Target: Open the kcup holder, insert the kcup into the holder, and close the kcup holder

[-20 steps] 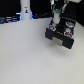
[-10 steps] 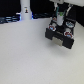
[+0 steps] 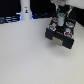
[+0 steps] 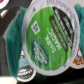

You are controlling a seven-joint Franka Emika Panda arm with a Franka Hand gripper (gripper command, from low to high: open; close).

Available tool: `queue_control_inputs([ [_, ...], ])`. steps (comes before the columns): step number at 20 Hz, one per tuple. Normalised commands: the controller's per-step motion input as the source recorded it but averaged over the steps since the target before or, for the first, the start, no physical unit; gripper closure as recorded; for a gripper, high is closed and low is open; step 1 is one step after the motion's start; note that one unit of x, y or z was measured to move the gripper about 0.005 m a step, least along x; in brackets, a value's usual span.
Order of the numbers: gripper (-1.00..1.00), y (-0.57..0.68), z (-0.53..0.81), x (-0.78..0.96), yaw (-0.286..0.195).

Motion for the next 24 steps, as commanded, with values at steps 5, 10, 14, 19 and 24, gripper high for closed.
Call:
queue_control_inputs([
  [5, 1.0, 0.15, 0.07, 0.2, 0.006],
  [10, 1.0, 0.12, 0.11, 0.21, 0.001],
  [14, 1.0, 0.19, 0.14, 0.23, -0.002],
  [19, 1.0, 0.12, 0.22, 0.25, -0.009],
  [24, 1.0, 0.23, 0.13, 0.26, -0.018],
])
